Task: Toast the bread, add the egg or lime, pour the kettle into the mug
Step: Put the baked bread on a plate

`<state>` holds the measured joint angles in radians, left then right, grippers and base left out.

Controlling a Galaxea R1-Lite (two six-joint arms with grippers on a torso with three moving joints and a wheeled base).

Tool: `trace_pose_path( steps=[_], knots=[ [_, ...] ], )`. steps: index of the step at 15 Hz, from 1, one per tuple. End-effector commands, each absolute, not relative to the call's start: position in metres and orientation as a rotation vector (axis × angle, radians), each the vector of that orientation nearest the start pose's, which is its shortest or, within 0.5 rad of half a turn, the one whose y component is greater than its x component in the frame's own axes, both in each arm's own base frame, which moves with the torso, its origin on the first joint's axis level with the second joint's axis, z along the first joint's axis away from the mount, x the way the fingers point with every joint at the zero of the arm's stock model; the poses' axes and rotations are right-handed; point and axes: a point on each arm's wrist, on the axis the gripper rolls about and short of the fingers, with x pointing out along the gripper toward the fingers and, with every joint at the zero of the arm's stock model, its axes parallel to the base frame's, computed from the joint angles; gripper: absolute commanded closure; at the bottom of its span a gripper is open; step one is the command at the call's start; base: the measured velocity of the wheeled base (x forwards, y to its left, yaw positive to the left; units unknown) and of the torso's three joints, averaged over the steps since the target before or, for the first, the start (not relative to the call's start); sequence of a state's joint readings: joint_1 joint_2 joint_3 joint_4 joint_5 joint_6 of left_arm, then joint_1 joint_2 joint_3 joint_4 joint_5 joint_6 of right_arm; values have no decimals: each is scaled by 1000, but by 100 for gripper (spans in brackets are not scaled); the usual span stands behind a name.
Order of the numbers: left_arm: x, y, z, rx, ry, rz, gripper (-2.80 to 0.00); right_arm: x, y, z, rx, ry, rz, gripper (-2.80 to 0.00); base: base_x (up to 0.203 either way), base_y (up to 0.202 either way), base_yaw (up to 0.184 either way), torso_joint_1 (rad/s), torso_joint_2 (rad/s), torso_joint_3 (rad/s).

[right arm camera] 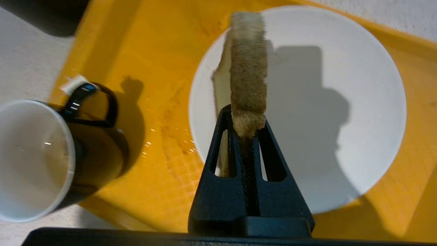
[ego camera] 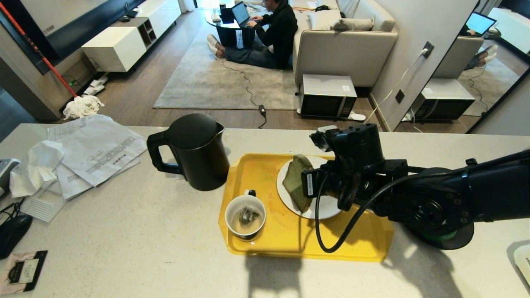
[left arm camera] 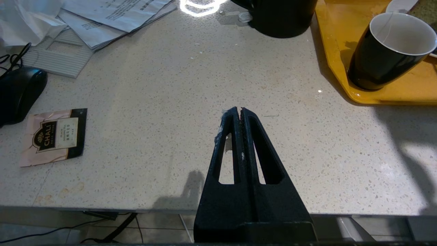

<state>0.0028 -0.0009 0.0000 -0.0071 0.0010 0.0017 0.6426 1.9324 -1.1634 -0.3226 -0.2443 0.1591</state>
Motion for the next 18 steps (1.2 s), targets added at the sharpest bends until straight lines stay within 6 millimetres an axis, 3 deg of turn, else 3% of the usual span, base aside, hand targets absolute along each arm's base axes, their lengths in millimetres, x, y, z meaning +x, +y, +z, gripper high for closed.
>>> trace_pose_path(
  steps=[1, 5, 9, 18],
  knots=[
    [-23, 0, 76, 2, -8, 5, 0, 313, 210, 151, -52, 505, 312, 0, 0, 0, 0, 0, 0, 0],
    [-23, 0, 76, 2, -8, 5, 0, 326, 183, 141, -49, 560, 228, 0, 0, 0, 0, 0, 0, 0],
    [-23, 0, 76, 2, -8, 5, 0, 328, 169, 131, -52, 596, 195, 0, 0, 0, 0, 0, 0, 0],
    [-23, 0, 76, 2, -8, 5, 0, 326, 166, 132, -65, 591, 172, 0, 0, 0, 0, 0, 0, 0]
  ],
)
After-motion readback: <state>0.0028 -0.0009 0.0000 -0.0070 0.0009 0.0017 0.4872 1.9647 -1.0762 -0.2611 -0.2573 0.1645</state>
